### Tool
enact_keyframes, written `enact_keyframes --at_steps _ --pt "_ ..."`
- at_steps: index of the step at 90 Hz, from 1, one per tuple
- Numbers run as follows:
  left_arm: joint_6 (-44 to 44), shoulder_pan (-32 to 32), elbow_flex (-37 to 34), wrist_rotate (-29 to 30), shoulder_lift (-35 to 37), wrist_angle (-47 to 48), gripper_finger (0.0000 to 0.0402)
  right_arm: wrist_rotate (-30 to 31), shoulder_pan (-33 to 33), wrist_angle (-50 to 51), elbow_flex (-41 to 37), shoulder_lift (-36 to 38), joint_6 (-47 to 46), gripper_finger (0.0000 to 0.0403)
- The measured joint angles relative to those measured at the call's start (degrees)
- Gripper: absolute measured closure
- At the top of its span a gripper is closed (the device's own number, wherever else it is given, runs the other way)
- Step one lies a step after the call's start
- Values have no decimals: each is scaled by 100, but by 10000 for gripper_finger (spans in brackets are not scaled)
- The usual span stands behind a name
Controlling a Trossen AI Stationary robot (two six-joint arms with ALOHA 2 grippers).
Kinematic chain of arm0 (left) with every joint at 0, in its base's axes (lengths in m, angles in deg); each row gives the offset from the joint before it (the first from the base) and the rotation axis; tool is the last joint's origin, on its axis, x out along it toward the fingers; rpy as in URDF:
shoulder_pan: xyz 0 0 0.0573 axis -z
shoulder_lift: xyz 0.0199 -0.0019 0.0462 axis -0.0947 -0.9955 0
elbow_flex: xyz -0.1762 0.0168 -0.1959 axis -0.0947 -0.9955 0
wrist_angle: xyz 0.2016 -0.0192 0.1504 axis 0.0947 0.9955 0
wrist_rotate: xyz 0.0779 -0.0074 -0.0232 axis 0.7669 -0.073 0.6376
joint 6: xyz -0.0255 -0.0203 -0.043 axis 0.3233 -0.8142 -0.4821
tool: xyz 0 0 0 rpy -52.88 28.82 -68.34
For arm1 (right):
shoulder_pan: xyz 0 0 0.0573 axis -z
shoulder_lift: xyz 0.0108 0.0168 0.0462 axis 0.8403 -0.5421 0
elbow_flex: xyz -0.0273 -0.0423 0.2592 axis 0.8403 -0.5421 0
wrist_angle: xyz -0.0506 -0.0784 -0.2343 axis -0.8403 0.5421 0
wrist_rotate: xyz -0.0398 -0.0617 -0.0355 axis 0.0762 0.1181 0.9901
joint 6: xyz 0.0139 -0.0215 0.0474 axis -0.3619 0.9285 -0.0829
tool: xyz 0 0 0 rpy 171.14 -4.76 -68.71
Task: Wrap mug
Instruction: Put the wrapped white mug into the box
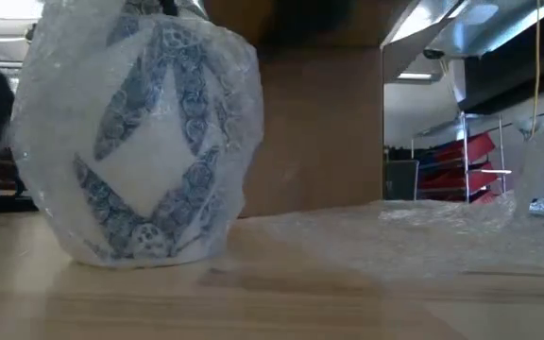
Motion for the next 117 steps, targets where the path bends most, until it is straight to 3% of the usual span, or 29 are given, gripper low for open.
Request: enact_keyframes --at_steps 29,43,54,75,96,117 --pt "-527 478 0 757 445 862 402 -127 47 330 1063 -953 844 219" --pt "-547 557 -31 841 445 960 402 -125 137 1608 2122 -1704 752 224" --pt "-609 560 -87 897 443 952 402 -205 208 2377 2744 -2154 693 250" --pt "-511 559 -87 1183 443 773 402 -328 262 2643 2762 -2321 701 382" --pt "-536 600 -87 1276 443 824 402 -143 269 2997 2705 -2005 658 391" --pt "-377 558 -87 1224 443 829 402 -137 308 2718 2732 -1803 754 392"
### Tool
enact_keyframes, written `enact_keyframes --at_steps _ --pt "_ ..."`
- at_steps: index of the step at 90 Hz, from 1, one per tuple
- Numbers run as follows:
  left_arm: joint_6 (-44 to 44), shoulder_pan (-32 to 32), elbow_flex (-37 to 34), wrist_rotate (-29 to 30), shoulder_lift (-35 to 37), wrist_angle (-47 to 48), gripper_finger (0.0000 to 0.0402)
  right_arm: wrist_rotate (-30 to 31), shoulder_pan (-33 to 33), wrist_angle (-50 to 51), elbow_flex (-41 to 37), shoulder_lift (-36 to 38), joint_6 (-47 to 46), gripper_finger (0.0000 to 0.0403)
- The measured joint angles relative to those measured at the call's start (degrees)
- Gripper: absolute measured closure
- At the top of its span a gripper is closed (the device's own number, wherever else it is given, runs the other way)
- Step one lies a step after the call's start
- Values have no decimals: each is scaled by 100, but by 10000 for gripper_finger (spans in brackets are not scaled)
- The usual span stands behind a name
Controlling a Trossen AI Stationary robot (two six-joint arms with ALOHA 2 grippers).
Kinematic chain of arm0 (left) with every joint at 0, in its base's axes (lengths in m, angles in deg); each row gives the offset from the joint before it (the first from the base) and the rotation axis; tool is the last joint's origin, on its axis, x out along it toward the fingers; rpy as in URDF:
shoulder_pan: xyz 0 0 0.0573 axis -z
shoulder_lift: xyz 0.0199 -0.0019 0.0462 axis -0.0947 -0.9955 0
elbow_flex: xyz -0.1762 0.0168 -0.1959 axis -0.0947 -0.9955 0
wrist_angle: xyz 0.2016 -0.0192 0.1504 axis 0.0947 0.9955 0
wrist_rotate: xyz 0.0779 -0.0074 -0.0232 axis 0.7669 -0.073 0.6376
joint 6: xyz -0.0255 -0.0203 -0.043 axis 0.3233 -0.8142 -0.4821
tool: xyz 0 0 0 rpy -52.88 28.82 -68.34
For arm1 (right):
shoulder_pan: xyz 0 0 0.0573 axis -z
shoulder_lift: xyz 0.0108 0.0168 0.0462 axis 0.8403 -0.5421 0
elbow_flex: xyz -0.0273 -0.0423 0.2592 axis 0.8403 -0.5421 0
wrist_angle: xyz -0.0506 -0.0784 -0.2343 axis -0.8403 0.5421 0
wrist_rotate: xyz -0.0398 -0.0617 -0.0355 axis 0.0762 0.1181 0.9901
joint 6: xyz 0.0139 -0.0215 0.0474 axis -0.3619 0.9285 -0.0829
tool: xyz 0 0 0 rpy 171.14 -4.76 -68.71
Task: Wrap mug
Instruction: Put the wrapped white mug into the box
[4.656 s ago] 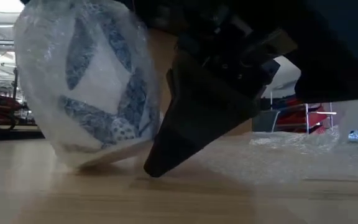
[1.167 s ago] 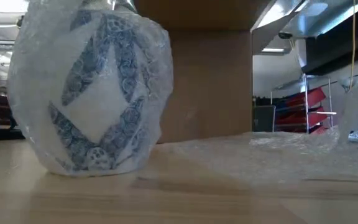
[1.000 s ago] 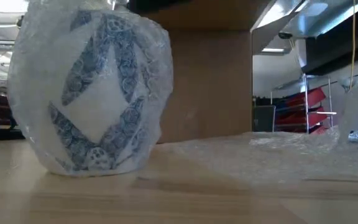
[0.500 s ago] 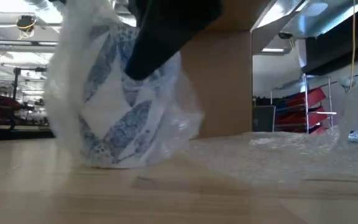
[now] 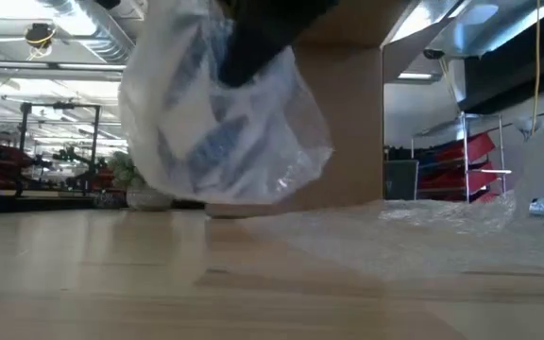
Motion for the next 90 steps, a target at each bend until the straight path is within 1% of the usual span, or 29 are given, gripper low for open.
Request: enact_keyframes --at_steps 16,52,90 --pt "-126 -87 0 -22 0 13 402 -41 27 -416 -96 -15 384 392" --pt "-297 -136 0 -37 0 -9 402 23 70 -388 -111 -10 463 393" --pt "-164 -138 0 -35 0 -9 402 20 68 -395 -102 -8 488 392"
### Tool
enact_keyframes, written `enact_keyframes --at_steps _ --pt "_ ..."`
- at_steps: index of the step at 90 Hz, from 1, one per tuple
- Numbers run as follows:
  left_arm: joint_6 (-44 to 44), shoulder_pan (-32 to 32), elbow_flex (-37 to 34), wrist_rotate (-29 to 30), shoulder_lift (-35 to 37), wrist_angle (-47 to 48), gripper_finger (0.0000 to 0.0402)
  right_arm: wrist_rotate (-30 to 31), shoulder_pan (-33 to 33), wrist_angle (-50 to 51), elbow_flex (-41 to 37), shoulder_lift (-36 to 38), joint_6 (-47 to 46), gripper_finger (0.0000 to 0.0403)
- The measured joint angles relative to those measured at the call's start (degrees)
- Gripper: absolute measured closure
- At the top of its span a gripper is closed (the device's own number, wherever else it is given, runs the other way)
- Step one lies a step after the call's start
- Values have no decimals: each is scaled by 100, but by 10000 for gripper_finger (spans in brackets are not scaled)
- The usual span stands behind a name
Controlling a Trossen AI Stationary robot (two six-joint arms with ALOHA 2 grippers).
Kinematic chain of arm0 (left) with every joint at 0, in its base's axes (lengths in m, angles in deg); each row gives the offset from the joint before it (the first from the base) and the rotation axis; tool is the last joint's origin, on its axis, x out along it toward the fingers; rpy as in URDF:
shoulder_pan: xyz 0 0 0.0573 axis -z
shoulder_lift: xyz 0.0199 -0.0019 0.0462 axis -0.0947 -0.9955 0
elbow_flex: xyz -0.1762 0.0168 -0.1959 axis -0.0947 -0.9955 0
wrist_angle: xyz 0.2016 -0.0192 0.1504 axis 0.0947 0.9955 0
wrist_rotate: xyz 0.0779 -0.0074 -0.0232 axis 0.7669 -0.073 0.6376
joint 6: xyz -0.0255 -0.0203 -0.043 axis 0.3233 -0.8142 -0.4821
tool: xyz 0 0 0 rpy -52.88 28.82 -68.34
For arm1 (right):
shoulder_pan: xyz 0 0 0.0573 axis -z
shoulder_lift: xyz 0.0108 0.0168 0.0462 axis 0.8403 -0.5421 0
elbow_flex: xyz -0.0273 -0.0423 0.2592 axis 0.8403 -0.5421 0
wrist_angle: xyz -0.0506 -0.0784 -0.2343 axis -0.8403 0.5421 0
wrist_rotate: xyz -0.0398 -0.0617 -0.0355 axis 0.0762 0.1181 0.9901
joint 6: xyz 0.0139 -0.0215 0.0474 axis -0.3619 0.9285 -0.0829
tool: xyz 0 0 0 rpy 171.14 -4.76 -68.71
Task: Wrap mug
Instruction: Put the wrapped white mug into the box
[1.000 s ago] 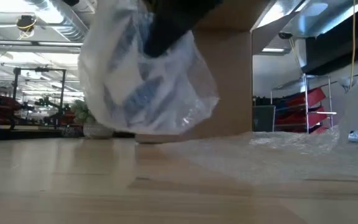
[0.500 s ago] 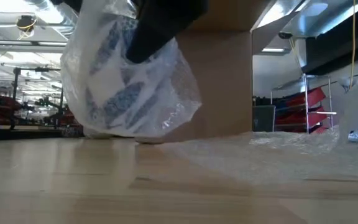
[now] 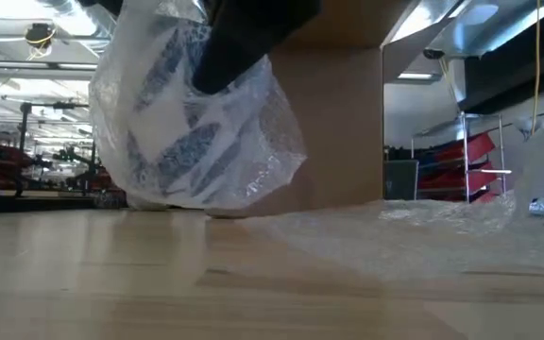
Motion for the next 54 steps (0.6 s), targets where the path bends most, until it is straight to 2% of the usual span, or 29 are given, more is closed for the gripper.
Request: enact_keyframes --at_steps 54 --pt "280 -76 0 -201 0 3 402 0 -2 -3 4 11 -31 392"
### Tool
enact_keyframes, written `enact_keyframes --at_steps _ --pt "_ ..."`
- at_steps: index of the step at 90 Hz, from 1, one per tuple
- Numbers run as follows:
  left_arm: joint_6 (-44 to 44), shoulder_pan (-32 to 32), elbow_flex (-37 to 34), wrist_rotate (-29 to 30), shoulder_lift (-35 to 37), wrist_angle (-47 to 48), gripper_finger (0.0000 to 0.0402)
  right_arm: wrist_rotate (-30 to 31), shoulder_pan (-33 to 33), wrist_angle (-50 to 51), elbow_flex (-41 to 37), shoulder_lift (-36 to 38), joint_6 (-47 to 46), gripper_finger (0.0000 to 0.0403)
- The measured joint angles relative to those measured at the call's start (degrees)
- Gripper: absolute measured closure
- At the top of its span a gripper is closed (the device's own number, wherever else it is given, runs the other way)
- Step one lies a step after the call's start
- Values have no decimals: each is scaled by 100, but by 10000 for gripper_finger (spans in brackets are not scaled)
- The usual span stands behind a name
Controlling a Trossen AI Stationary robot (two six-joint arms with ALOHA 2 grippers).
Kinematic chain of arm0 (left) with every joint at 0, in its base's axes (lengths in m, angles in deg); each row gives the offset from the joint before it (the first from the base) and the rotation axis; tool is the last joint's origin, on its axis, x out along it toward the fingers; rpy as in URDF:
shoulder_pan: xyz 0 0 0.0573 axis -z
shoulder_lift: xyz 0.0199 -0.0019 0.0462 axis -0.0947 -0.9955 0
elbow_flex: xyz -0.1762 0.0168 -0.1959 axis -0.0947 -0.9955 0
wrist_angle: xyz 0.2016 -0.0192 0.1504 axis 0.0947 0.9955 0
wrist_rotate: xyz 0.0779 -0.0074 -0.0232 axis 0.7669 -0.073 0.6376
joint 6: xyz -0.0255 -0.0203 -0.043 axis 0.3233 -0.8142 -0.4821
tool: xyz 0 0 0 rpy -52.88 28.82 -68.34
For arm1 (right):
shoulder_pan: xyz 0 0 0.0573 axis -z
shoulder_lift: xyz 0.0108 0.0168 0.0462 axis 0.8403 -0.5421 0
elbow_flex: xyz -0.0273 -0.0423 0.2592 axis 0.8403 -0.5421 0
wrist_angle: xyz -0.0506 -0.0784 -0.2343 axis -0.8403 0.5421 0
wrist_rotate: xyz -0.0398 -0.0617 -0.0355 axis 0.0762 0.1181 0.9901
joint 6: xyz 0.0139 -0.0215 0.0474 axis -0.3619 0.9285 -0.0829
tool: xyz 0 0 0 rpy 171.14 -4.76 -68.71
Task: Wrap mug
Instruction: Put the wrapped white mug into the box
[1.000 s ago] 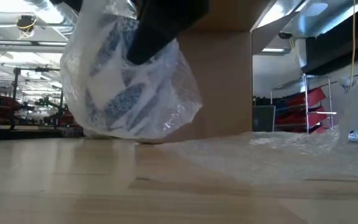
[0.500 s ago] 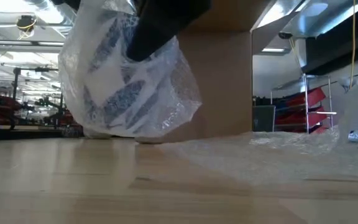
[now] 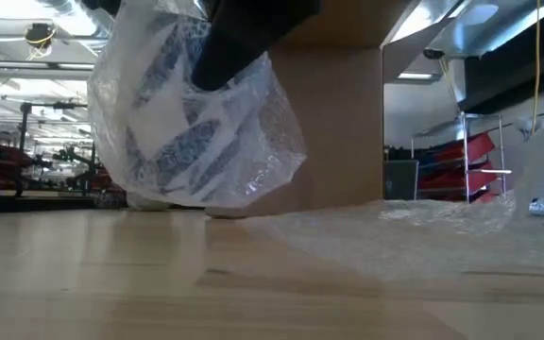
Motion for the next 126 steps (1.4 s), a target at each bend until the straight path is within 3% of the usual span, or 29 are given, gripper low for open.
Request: enact_keyframes --at_steps 38,62,103,126 --pt "-68 2 -4 210 494 193 402 128 0 758 311 153 22 392" --pt "-11 -114 -4 790 790 712 402 480 19 918 591 373 -22 392" --pt "19 -134 -2 915 1027 1098 402 661 113 161 599 1973 99 392" --pt "19 -129 -2 900 1027 1072 402 1595 723 -240 599 2872 387 392"
